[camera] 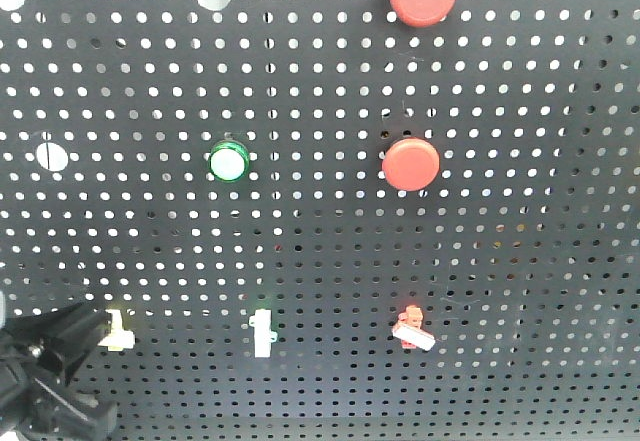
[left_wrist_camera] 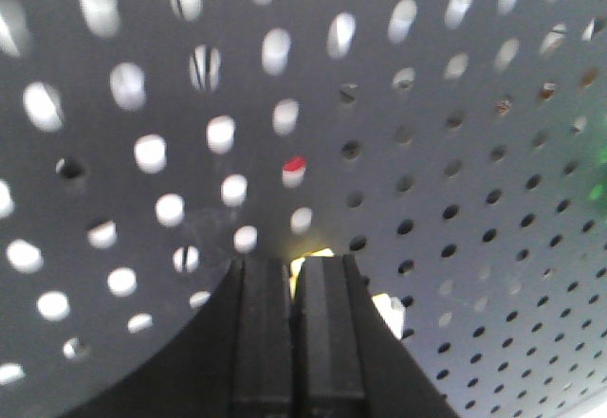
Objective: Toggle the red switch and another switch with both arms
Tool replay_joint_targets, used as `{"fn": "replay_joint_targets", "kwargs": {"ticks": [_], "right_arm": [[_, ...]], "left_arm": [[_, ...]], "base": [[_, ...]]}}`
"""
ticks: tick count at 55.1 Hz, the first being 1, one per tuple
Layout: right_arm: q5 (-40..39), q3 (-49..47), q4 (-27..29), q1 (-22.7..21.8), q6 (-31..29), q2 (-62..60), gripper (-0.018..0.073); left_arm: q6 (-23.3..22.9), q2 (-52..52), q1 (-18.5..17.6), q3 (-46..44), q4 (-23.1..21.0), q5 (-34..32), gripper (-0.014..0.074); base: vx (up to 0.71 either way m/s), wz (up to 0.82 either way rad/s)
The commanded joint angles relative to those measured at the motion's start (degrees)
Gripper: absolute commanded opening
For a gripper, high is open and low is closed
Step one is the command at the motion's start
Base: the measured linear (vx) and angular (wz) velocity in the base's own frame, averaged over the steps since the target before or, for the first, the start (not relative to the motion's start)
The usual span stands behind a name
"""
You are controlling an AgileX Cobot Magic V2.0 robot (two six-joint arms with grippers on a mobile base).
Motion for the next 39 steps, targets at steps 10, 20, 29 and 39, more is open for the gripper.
{"fn": "replay_joint_targets", "kwargs": {"ticks": [10,20,29,39], "right_arm": [[-4.75,-1.94,-0.23,-0.37,-0.42,0.33,-0.0006],[-4.68,-1.94,-0.23,-0.37,-0.42,0.33,-0.0006],[-4.68,-1.94,-0.23,-0.37,-0.42,0.33,-0.0006],[-4.68,-1.94,-0.23,-0.37,-0.42,0.33,-0.0006]], "left_arm": [[0.14,-0.67,-0.21,-1.89,-2.96,-0.34,0.0000],[-1.86,-0.73,-0.21,-1.08,-2.96,1.76,0.0000],[-4.00,-1.88,-0.21,3.45,-2.96,-0.69,0.0000],[-4.00,-4.71,-0.21,6.20,-2.96,-1.77,0.0000]], "base": [[0.00,0.00],[0.00,0.00],[0.00,0.00],[0.00,0.00]]}}
